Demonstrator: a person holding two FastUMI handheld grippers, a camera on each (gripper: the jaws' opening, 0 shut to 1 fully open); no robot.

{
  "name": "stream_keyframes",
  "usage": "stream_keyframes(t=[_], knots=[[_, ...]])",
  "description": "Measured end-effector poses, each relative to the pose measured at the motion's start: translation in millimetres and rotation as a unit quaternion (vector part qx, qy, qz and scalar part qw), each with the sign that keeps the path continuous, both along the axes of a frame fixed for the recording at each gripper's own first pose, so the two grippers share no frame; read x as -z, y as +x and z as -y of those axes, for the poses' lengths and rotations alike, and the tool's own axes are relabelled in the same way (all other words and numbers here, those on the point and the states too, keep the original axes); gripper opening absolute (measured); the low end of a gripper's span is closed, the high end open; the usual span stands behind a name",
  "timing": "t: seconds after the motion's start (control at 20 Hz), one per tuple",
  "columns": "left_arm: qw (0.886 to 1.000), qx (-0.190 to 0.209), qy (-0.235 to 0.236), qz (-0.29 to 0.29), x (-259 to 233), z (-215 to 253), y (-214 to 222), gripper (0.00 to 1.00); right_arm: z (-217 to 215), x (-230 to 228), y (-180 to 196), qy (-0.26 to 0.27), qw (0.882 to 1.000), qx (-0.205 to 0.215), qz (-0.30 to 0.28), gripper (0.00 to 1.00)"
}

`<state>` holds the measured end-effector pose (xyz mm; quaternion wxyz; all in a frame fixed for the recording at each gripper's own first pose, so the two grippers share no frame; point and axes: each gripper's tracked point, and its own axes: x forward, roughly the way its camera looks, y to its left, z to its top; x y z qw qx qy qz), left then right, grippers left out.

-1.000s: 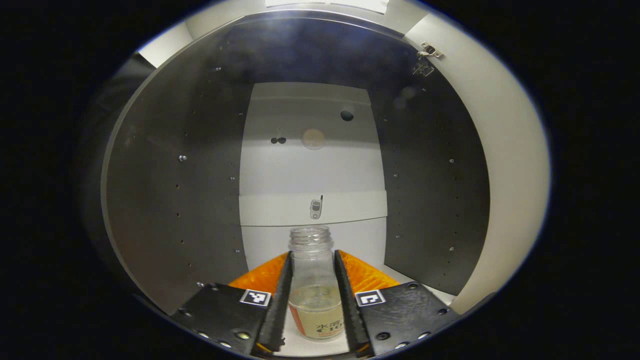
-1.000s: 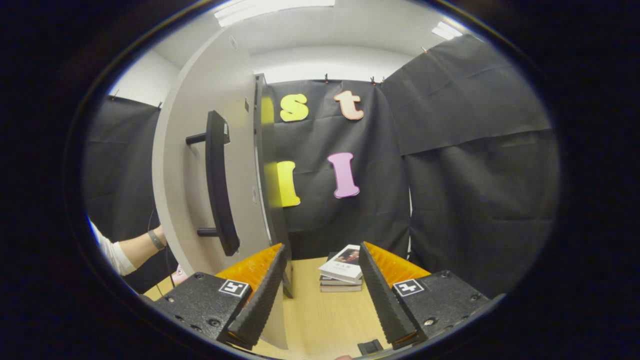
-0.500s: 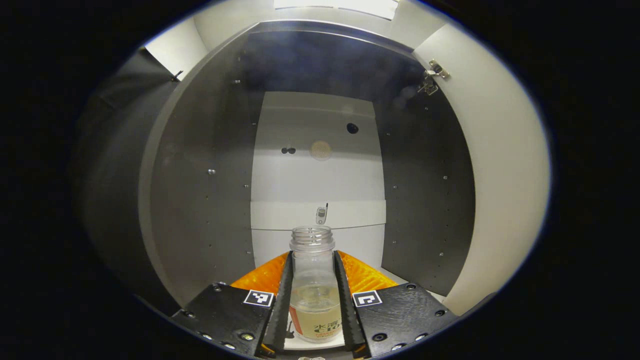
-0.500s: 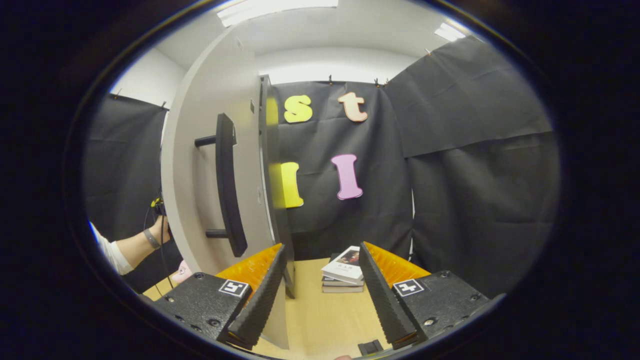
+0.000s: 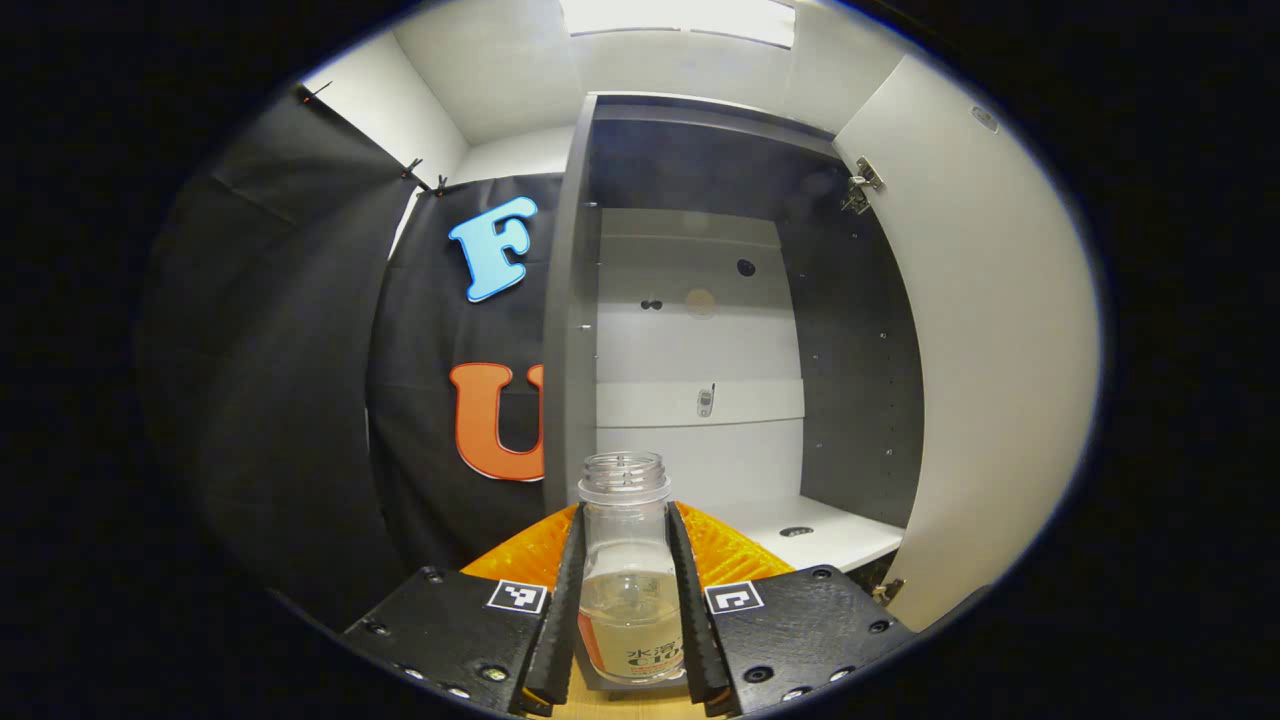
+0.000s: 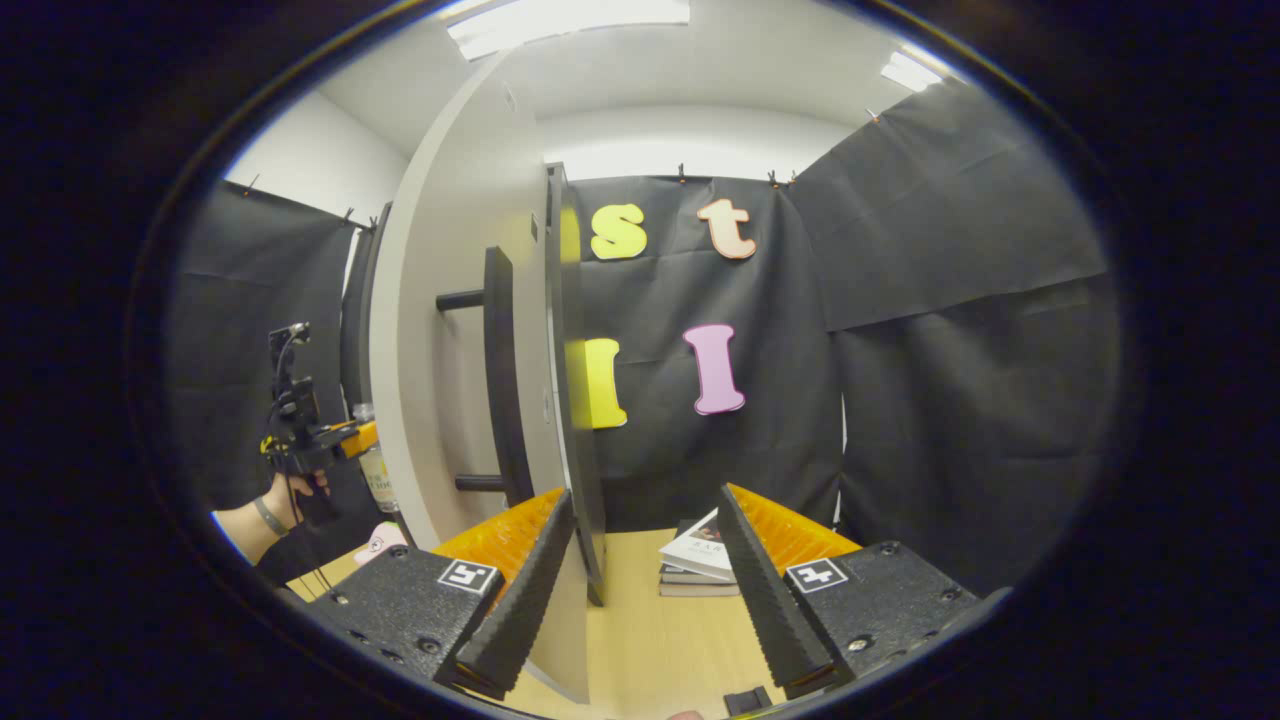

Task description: Open the cabinet door with the right hand, grasp the bottle in the cabinet with the left hand and place it on the coaster, then close the cabinet door with the right hand.

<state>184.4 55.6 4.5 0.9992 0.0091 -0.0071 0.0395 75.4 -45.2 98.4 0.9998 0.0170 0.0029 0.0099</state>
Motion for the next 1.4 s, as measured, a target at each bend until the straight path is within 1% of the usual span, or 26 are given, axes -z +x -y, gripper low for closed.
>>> stream_keyframes(t=[0.3, 0.55, 0.65, 0.8, 0.9, 1.05, 1.15, 1.3, 1.4], knots=[[0.996, -0.075, 0.03, -0.029, 74, -48, -62, 0.43, 0, -5, 0, 0.005, 1.0, 0.004, 0.002, 0.9], [0.991, -0.126, 0.021, -0.048, 147, -60, -107, 0.43, 2, -5, 2, 0.013, 1.0, 0.012, 0.004, 0.9], [0.989, -0.133, 0.029, -0.063, 173, -60, -116, 0.43, 4, -2, 2, 0.018, 1.0, 0.014, -0.004, 0.9], [0.987, -0.135, 0.05, -0.065, 191, -56, -129, 0.43, 6, -4, 1, 0.022, 1.0, 0.022, 0.002, 0.9], [0.988, -0.128, 0.048, -0.073, 215, -49, -138, 0.42, 9, -6, 1, 0.026, 0.999, 0.032, 0.006, 0.9], [0.986, -0.14, 0.044, -0.073, 233, -51, -147, 0.42, 15, -6, -3, 0.026, 0.999, 0.047, 0.001, 0.9], [0.986, -0.139, 0.039, -0.085, 248, -51, -145, 0.42, 17, -9, -6, 0.024, 0.998, 0.056, 0.0, 0.9], [0.986, -0.138, 0.026, -0.086, 255, -55, -150, 0.42, 16, -16, -5, 0.022, 0.998, 0.061, 0.004, 0.9], [0.988, -0.133, 0.023, -0.077, 253, -55, -151, 0.42, 14, -22, -6, 0.018, 0.998, 0.064, 0.01, 0.9]])
